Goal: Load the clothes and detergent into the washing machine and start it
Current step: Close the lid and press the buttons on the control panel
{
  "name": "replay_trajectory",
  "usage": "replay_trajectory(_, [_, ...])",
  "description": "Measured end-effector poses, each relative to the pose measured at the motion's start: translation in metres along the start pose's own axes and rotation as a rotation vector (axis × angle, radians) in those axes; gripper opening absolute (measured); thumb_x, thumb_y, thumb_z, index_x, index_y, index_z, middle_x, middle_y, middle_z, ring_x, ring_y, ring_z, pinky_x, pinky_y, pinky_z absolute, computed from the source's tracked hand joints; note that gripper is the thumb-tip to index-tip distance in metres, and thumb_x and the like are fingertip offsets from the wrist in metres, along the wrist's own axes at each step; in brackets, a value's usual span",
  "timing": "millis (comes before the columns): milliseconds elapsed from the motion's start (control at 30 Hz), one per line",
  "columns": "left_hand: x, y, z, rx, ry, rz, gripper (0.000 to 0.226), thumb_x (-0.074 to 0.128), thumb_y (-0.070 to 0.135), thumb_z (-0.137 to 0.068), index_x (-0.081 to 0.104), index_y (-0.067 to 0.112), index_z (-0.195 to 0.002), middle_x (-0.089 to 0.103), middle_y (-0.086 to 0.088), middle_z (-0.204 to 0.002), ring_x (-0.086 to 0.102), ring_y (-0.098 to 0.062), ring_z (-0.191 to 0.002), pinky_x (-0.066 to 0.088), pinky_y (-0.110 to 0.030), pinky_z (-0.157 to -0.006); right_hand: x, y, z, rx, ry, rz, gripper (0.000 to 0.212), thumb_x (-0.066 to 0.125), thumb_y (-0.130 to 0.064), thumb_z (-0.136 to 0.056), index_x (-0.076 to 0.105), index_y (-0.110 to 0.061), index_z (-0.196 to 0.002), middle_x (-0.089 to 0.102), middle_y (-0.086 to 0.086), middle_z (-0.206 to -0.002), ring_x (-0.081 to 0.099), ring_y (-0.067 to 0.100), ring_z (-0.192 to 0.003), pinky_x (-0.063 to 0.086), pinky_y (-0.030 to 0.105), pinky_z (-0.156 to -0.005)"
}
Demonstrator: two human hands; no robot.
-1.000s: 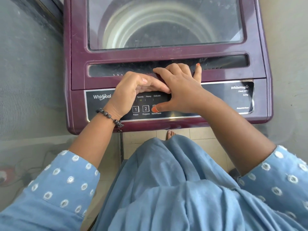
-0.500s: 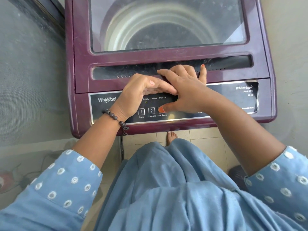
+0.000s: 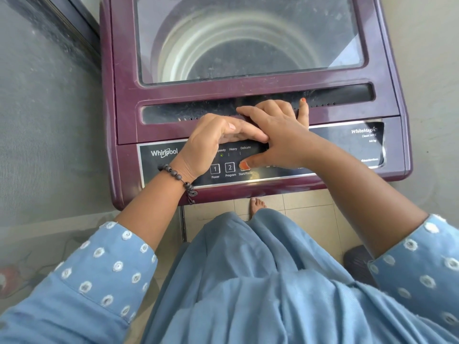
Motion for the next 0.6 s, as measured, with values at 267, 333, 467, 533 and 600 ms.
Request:
replay_trajectory(267, [0.000, 0.003, 0.002, 0.016, 0.020, -0.007, 0.052, 0.024, 0.013, -0.080, 0.070, 0.004, -0.102, 0.074, -0.010, -0.099, 0.069, -0.020, -0.101, 0.049, -0.024, -0.090, -0.002, 0.000, 0.002, -0.022, 0.007, -0.019, 0.101, 0.073, -0.062, -0.068, 0.020, -0.036, -0.150, 0.030, -0.002, -0.147, 0.011, 0.025, -0.145, -0.015, 0.066, -0.108])
replay_trajectory(333, [0.001, 0.003, 0.005, 0.022, 0.021, -0.019, 0.053, 0.023, 0.013, -0.081, 0.071, 0.004, -0.102, 0.075, -0.009, -0.099, 0.069, -0.020, -0.103, 0.049, -0.023, -0.090, -0.004, -0.001, 0.003, -0.024, 0.009, -0.020, 0.100, 0.073, -0.062, -0.069, 0.020, -0.035, -0.150, 0.031, -0.002, -0.147, 0.013, 0.025, -0.145, -0.014, 0.066, -0.109])
replay_trajectory(467, [0.002, 0.003, 0.008, 0.036, 0.034, -0.045, 0.054, 0.023, 0.013, -0.082, 0.068, -0.001, -0.106, 0.072, -0.015, -0.101, 0.068, -0.020, -0.104, 0.049, -0.023, -0.090, -0.003, -0.003, 0.008, -0.032, 0.043, 0.000, 0.097, 0.070, -0.061, -0.073, 0.021, -0.032, -0.151, 0.031, -0.002, -0.150, 0.015, 0.024, -0.146, -0.012, 0.064, -0.111])
replay_trajectory(533, [0.003, 0.004, 0.009, 0.043, 0.042, -0.046, 0.053, 0.023, 0.014, -0.082, 0.068, -0.001, -0.107, 0.072, -0.014, -0.101, 0.068, -0.019, -0.103, 0.049, -0.023, -0.090, -0.001, -0.003, 0.010, -0.036, 0.072, -0.009, 0.095, 0.069, -0.060, -0.075, 0.021, -0.030, -0.151, 0.029, -0.003, -0.153, 0.011, 0.022, -0.148, -0.011, 0.063, -0.113])
replay_trajectory(600, [0.004, 0.004, 0.010, 0.050, 0.049, -0.052, 0.052, 0.024, 0.013, -0.082, 0.068, 0.000, -0.106, 0.073, -0.011, -0.101, 0.069, -0.018, -0.103, 0.049, -0.022, -0.090, 0.003, -0.003, 0.012, -0.041, 0.107, -0.021, 0.092, 0.068, -0.057, -0.078, 0.022, -0.028, -0.152, 0.026, -0.003, -0.156, 0.005, 0.022, -0.150, -0.011, 0.061, -0.114])
Point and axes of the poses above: each hand's wrist, its own z-axis away from the middle knuckle, its own x-axis out of the palm, y = z × x, the point moved 2 cm from there along -z, towards the middle knuckle
